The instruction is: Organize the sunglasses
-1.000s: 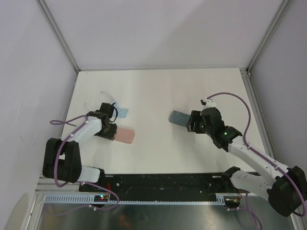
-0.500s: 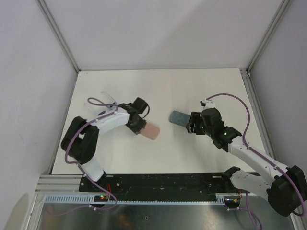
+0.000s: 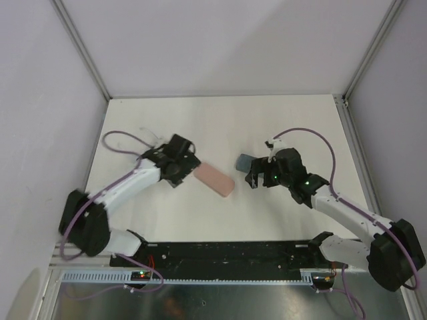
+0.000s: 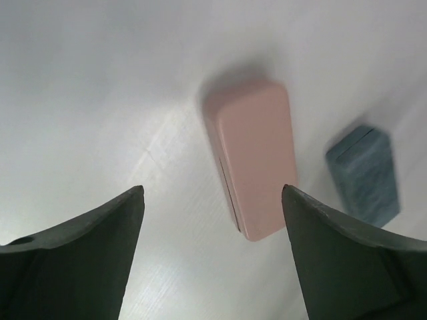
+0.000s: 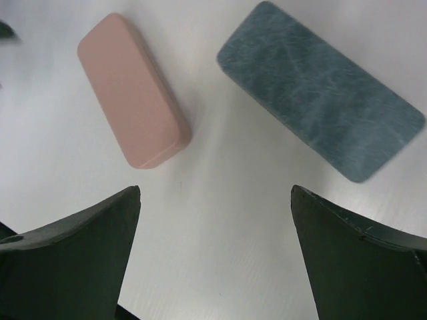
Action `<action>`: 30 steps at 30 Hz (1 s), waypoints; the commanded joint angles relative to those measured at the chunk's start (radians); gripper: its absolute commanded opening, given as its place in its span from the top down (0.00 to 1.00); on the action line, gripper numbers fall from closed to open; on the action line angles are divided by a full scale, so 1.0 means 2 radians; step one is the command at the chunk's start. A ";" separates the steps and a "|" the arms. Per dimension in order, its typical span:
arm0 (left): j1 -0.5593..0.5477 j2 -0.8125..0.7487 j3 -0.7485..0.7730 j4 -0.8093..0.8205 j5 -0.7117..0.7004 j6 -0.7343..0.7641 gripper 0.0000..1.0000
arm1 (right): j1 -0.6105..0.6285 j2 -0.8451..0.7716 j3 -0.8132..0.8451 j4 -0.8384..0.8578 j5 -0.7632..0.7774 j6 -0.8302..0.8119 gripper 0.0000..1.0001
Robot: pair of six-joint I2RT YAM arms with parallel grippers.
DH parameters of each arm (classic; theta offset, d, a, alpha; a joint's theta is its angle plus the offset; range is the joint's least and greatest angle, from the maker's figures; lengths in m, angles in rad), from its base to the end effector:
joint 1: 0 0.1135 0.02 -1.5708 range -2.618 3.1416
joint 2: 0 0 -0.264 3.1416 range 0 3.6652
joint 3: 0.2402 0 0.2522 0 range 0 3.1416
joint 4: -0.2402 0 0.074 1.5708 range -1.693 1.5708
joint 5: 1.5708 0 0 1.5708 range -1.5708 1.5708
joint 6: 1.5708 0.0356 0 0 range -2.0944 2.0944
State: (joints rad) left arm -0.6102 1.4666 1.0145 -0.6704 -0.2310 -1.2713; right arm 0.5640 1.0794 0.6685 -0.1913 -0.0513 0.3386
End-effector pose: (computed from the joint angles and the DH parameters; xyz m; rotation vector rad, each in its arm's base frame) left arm 0.2392 -0.1573 0.2251 -0.9359 2.5094 -0.3102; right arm 0.1970 0.1268 0.2414 -0.2805 2.2113 0.5629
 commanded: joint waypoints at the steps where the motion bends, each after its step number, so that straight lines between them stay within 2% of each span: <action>1: 0.065 -0.123 -0.040 -0.002 -0.028 0.094 0.09 | 0.031 0.048 0.026 0.071 -0.034 -0.058 0.01; 5: 0.134 -0.217 -0.082 0.005 -0.023 0.143 0.06 | 0.095 0.115 0.074 0.075 0.021 -0.117 0.01; 7: 0.169 -0.244 -0.097 0.006 -0.009 0.173 0.05 | 0.122 0.158 0.122 0.052 0.047 -0.137 0.02; 9: 0.187 -0.258 -0.108 0.007 0.005 0.195 0.05 | 0.130 0.213 0.170 0.022 0.042 -0.145 0.02; 17: 0.198 -0.278 -0.149 0.017 0.031 0.222 0.05 | 0.157 0.354 0.301 -0.039 0.051 -0.166 0.01; 25: 0.204 -0.294 -0.158 0.030 0.033 0.235 0.04 | 0.178 0.443 0.379 -0.095 0.093 -0.192 0.02; 30: 0.207 -0.293 -0.163 0.033 0.035 0.240 0.04 | 0.181 0.475 0.408 -0.121 0.103 -0.195 0.11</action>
State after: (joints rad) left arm -0.2081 0.8944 0.6994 -0.6373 -0.1745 -0.8291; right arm 0.9234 1.9980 1.4166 -0.3740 0.1162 -0.0288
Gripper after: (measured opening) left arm 0.962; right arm 0.924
